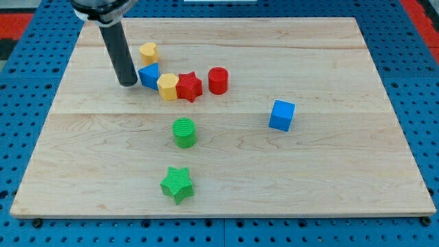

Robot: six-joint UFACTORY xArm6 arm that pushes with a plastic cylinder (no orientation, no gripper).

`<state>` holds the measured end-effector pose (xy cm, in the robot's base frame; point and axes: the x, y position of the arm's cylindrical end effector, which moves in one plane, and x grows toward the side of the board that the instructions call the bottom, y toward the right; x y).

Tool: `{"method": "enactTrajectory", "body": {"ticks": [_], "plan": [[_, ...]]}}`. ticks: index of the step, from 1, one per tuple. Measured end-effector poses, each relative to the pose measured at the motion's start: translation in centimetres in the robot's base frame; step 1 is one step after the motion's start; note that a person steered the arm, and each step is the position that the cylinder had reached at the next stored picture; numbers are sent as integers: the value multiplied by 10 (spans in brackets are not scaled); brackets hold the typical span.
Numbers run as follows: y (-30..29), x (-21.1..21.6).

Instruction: Slightly push the yellow heart towards the top left of the board

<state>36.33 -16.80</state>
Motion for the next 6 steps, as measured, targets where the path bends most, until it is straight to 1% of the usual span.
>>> {"method": "enactTrajectory", "body": {"ticks": [1, 2, 3, 4, 5, 6], "plan": [[26, -9], [87, -9], [104, -9], [94, -59], [42, -64], [-12, 6]]}}
